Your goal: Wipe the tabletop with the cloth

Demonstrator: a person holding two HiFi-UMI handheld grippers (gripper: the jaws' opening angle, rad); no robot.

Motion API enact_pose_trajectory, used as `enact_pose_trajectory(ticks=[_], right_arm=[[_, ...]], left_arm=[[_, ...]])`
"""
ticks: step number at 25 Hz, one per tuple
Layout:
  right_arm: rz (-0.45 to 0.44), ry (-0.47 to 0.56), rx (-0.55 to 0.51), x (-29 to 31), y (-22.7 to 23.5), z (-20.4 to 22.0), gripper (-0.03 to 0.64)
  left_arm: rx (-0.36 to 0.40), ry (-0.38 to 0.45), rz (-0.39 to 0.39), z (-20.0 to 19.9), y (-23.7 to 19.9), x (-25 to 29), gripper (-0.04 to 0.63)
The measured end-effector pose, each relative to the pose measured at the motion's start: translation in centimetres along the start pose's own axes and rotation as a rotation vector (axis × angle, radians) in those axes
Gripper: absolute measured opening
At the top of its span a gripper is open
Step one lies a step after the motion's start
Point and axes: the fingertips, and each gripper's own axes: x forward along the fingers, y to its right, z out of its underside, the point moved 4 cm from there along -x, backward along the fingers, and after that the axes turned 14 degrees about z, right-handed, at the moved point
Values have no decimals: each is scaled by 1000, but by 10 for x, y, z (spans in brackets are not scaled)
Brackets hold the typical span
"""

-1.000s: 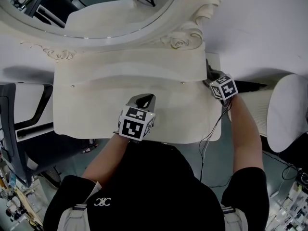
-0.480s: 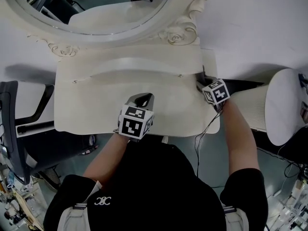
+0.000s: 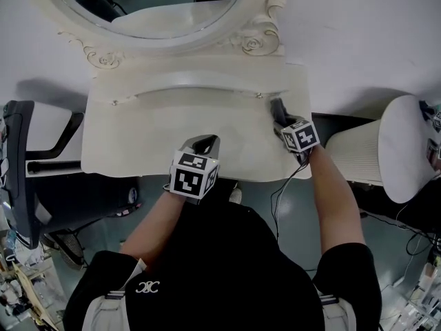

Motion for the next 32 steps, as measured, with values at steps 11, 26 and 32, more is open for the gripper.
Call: enact_pose_trajectory(ticks=[11,26,32], right_arm=[[13,6,204,-27,-34,19,83],[-9,-15,374,-15,-108,-5,83],[-48,-17,337,4,-173,-38,83]], left_arm=[[-73,16,13,9,15,-13,6],[-149,66,-23,37,-41,-68,6],[-216,108,-84,61,-86,-117,6]])
